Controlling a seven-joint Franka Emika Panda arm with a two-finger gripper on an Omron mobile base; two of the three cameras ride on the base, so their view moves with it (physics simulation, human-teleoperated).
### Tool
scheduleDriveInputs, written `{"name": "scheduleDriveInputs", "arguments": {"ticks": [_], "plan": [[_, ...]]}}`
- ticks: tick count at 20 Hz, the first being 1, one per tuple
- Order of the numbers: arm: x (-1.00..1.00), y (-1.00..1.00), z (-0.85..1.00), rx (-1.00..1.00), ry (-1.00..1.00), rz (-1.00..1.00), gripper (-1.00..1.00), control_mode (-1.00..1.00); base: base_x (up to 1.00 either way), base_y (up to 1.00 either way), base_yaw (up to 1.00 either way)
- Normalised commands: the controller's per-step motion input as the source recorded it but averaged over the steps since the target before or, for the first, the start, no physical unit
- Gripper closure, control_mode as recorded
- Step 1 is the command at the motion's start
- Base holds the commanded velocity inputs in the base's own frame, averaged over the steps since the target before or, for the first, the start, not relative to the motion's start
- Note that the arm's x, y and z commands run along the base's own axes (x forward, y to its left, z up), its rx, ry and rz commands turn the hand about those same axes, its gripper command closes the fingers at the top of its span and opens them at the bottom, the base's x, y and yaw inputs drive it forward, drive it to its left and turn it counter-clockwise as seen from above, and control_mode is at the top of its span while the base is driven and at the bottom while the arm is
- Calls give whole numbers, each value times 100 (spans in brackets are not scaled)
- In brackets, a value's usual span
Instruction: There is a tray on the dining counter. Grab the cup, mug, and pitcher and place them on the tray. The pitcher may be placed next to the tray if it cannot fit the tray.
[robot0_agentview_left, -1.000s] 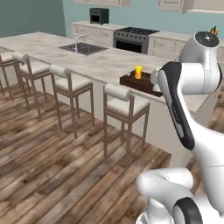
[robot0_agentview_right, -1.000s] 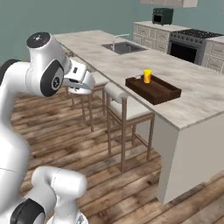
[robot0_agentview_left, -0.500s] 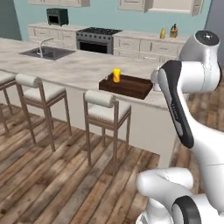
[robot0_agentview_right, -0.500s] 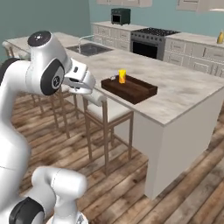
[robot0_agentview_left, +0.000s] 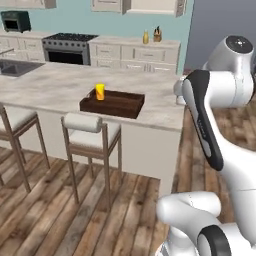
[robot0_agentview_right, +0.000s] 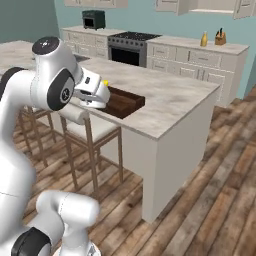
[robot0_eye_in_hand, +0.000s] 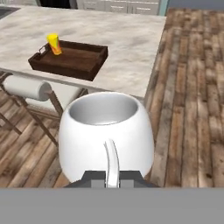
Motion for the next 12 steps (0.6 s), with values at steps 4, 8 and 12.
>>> {"name": "scheduleDriveInputs", "arguments": {"ticks": [4, 8, 12], "plan": [[0, 0, 0, 0, 0, 0, 100, 100, 73, 0, -26], [0, 0, 0, 0, 0, 0, 100, 100, 79, 0, -19], [0, 0, 0, 0, 0, 0, 100, 100, 54, 0, -12]]}}
